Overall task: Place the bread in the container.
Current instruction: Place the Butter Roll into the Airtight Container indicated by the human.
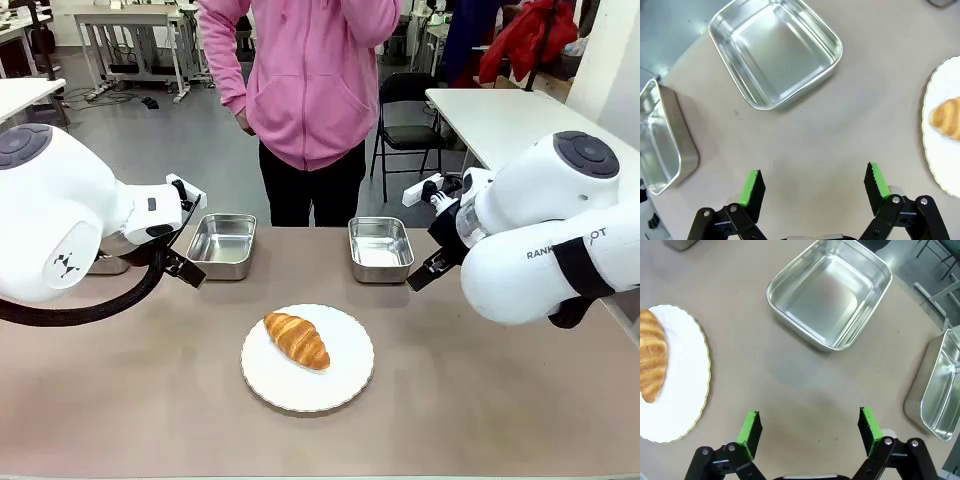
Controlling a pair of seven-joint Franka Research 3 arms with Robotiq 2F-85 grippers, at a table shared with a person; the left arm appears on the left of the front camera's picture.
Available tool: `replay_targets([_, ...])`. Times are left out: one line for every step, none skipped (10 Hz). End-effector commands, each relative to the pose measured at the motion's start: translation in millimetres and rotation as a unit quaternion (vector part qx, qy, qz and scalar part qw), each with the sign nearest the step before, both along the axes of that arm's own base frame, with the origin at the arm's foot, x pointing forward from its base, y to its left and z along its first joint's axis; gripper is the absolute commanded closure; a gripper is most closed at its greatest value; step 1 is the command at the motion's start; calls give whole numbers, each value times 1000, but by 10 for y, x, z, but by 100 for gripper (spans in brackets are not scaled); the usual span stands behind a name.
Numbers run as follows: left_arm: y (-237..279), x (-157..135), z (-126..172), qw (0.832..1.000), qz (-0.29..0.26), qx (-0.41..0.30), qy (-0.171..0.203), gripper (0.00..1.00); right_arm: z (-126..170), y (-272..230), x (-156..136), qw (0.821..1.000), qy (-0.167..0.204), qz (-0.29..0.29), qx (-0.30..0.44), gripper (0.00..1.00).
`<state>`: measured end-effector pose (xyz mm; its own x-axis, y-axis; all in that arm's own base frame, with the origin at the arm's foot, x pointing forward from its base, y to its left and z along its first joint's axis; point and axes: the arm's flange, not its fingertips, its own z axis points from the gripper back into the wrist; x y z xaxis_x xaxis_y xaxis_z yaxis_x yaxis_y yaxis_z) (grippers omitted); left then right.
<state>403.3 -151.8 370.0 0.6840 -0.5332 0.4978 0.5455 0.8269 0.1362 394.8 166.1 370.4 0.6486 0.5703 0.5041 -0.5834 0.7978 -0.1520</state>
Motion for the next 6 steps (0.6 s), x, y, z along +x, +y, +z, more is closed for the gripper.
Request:
replay_targets([0, 0, 1, 1000, 0, 0, 0, 0, 2, 1, 1, 1000, 0, 0, 0, 0])
replay_targets([0, 0, 1, 1000, 0, 0, 0, 0, 2, 1, 1, 1000, 0, 0, 0, 0])
replay_targets([0, 0, 1, 1000, 0, 0, 0, 0, 2, 1, 1, 1000, 0, 0, 0, 0])
replay_targets([0, 0, 1, 1000, 0, 0, 0, 0, 2, 1, 1, 1000, 0, 0, 0, 0])
replay_targets([0, 0, 1, 1000, 0, 0, 0, 0, 2, 1, 1, 1000, 0, 0, 0, 0])
replay_targets([0, 0, 1, 1000, 0, 0, 0, 0, 2, 1, 1, 1000, 0, 0, 0, 0])
